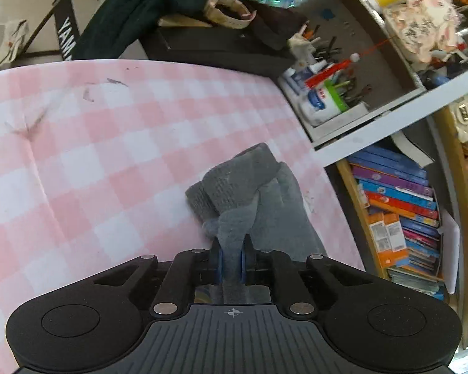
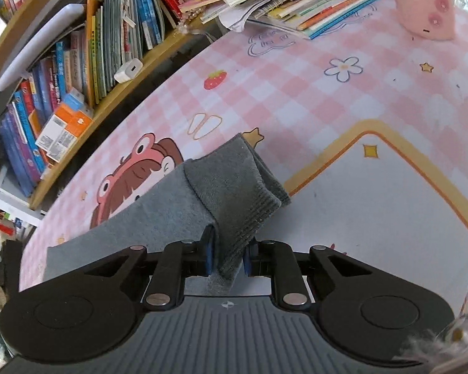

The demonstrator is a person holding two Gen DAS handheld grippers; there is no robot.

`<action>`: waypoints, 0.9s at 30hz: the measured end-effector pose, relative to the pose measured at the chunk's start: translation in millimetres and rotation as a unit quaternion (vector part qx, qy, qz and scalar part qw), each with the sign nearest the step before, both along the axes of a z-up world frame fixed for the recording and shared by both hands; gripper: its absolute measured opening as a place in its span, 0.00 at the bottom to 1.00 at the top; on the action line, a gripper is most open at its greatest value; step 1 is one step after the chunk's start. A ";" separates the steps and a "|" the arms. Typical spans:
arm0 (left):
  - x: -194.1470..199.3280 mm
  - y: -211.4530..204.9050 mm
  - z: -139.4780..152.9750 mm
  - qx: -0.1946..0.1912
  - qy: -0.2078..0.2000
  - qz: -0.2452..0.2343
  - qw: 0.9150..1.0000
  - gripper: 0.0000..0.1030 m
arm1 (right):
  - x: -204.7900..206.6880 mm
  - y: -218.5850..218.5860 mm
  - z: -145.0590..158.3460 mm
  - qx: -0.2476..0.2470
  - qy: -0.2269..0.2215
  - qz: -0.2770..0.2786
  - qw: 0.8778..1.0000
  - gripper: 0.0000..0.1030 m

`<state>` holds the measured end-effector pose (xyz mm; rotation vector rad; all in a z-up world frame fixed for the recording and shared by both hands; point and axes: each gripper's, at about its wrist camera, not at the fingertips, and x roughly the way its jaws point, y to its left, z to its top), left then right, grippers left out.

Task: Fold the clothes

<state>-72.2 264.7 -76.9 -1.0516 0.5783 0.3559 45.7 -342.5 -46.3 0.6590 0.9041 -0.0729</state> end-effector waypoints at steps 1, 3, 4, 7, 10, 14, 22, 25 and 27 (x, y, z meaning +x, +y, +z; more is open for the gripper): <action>0.2 0.3 -0.3 0.001 0.001 -0.002 1.000 0.11 | 0.3 0.4 0.0 -0.002 0.000 0.001 1.000 0.16; 0.9 2.4 -0.5 0.005 0.009 -0.011 1.000 0.14 | 0.7 1.3 -0.3 -0.005 0.000 0.004 1.000 0.16; 1.5 3.0 -0.9 0.007 0.012 -0.015 1.000 0.15 | 0.3 1.5 -0.6 -0.006 0.000 0.004 1.000 0.16; 3.0 5.0 -3.4 0.002 0.016 -0.019 1.000 0.22 | -1.7 3.8 3.7 -0.012 -0.007 0.008 1.000 0.16; 1.8 7.8 -5.7 -0.004 0.016 -0.023 1.000 0.23 | -9.7 11.0 25.7 -0.019 -0.054 0.030 0.998 0.16; 1.8 8.6 -6.1 -0.002 0.015 -0.030 0.999 0.24 | -20.9 12.9 42.3 -0.030 -0.082 0.027 0.996 0.16; 3.1 9.3 -5.8 -0.004 0.008 -0.037 0.999 0.33 | -6.5 10.5 1.8 -0.086 -0.004 0.008 0.996 0.32; 4.4 7.7 -4.8 -0.002 0.004 -0.040 0.999 0.39 | -8.8 13.2 7.2 -0.122 0.009 -0.015 0.992 0.56; 5.8 6.1 -3.5 0.001 0.002 -0.044 0.999 0.44 | -11.7 15.5 11.2 -0.141 0.017 -0.035 0.989 0.62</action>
